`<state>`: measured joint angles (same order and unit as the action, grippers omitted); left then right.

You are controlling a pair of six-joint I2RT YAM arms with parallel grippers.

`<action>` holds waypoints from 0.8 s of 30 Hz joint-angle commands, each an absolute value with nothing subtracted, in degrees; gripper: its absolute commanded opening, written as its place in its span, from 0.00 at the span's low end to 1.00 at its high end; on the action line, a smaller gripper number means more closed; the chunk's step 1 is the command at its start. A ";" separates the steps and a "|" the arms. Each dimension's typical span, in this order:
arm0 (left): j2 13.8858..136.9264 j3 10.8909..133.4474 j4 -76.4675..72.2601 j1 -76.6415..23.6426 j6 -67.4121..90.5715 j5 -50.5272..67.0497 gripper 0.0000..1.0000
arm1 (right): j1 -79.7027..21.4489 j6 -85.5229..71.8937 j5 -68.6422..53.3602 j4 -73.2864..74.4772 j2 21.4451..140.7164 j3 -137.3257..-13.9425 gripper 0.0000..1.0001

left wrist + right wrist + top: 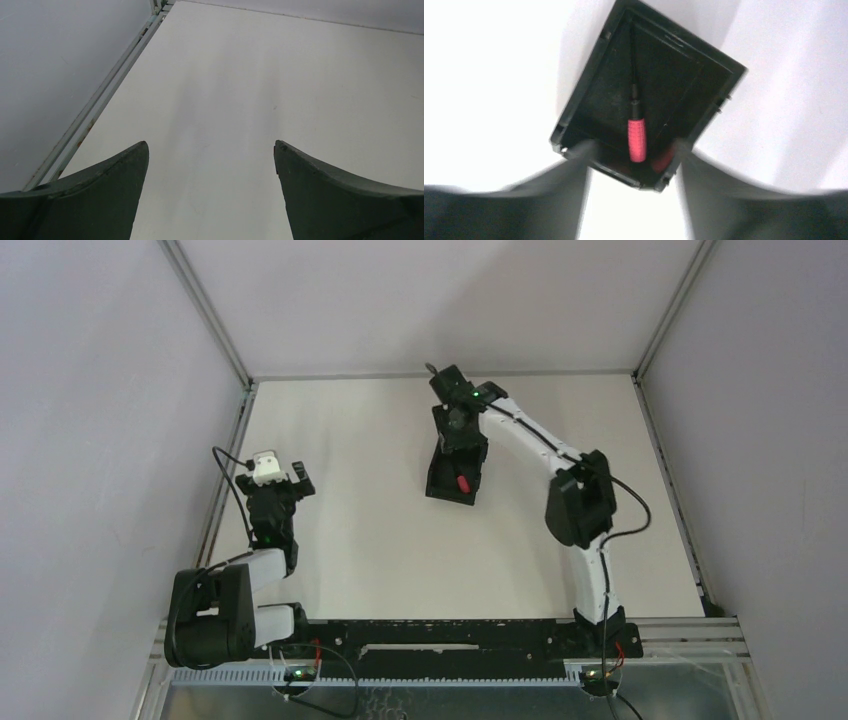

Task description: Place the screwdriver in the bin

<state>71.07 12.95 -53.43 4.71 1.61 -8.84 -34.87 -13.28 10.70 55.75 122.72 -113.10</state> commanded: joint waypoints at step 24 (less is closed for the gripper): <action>70.49 13.56 -54.93 4.33 1.98 -9.27 1.00 | -22.83 -16.87 10.38 13.96 48.25 -35.62 1.00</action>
<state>71.07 12.95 -53.41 4.71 1.61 -8.86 -25.08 -13.37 11.00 22.94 54.41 -42.76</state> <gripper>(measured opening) 0.996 0.993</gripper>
